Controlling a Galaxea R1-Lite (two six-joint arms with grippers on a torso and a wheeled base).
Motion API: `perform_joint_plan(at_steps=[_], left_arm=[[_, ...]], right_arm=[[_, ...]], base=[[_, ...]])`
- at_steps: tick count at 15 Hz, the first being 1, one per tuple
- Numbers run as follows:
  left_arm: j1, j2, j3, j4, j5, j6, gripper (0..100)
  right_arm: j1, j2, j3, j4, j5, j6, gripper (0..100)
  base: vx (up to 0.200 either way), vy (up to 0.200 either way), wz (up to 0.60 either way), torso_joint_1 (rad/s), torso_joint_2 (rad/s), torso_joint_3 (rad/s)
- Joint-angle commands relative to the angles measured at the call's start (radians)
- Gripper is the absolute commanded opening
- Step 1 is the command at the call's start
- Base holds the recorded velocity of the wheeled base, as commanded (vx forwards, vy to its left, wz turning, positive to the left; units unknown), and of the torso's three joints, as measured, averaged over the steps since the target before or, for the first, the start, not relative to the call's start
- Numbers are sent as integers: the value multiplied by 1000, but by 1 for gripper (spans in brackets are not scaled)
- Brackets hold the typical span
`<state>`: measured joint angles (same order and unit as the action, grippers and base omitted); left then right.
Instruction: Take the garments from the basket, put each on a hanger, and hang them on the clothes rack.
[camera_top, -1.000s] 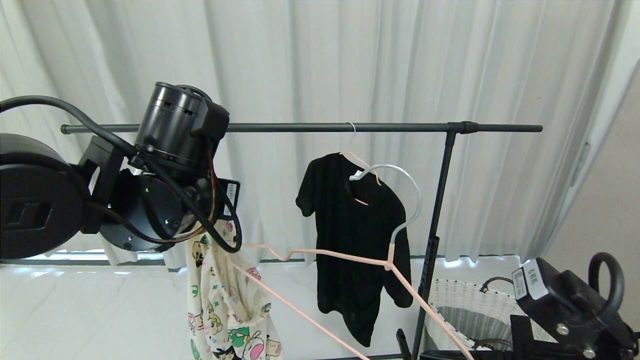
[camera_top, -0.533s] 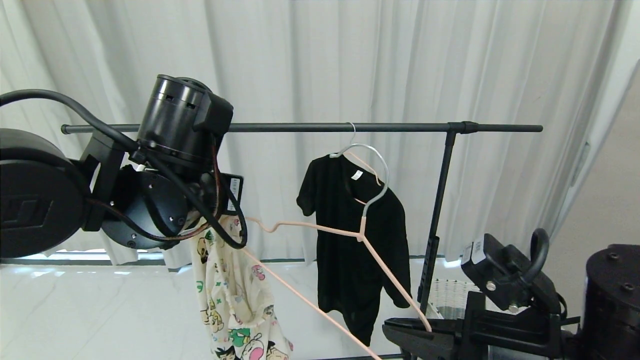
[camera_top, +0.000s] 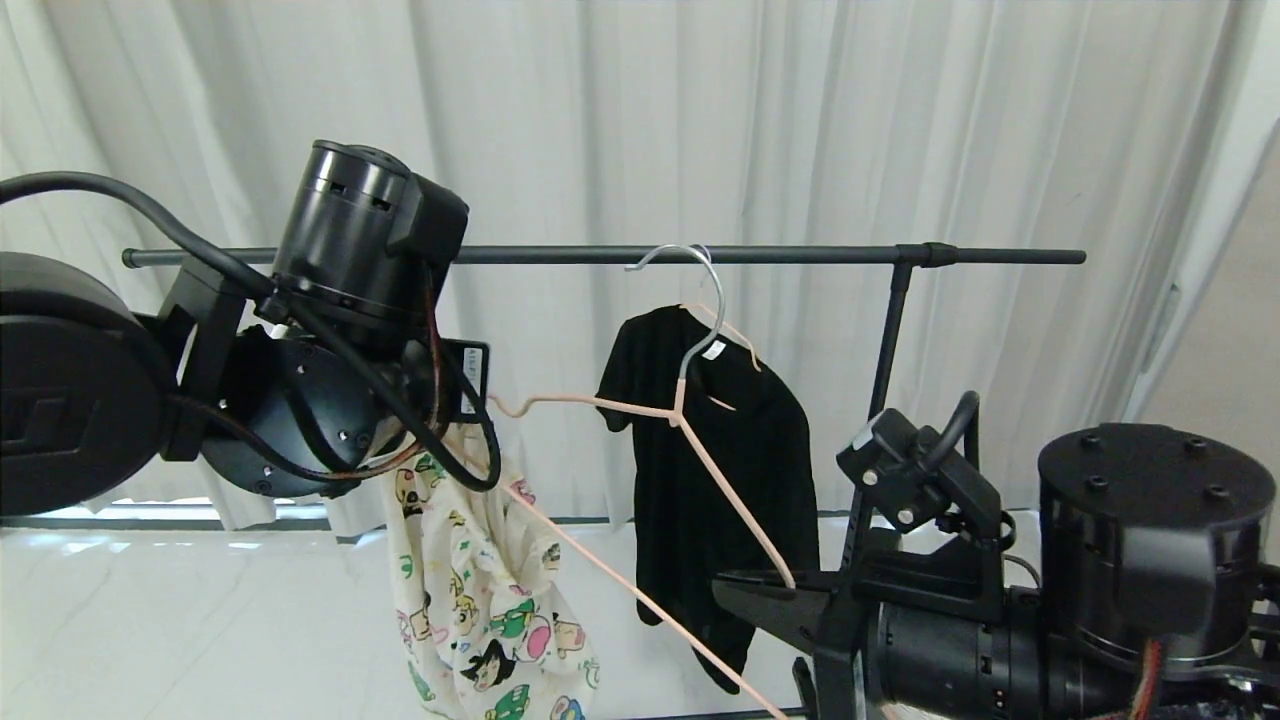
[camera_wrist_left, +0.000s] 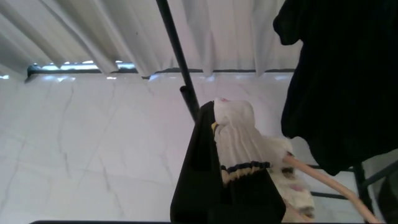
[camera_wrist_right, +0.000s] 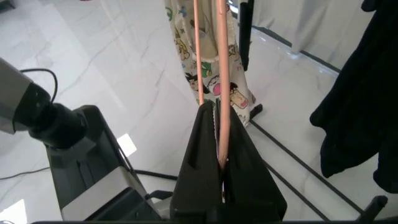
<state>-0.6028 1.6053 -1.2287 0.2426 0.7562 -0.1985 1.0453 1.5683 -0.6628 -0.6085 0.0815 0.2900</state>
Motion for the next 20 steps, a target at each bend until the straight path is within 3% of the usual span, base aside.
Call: perform_joint_plan(at_steps=[1, 6, 12, 20], left_arm=[[-23, -4, -8, 0, -1, -10, 0], [-54, -5, -15, 1, -9, -10, 0], [-229, -41, -74, 0, -118, -33, 0], [-279, -31, -100, -3, -146, -38, 0]], right_arm=[[4, 30, -18, 0, 3, -2, 0], [2, 27, -15, 1, 7, 0, 0], [4, 47, -20, 0, 7, 0, 0], [24, 81, -52, -2, 4, 5, 0]], base=[[0, 0, 0, 0, 0, 0], [0, 0, 0, 0, 0, 0], [0, 0, 0, 0, 0, 0], [0, 0, 0, 0, 0, 0]])
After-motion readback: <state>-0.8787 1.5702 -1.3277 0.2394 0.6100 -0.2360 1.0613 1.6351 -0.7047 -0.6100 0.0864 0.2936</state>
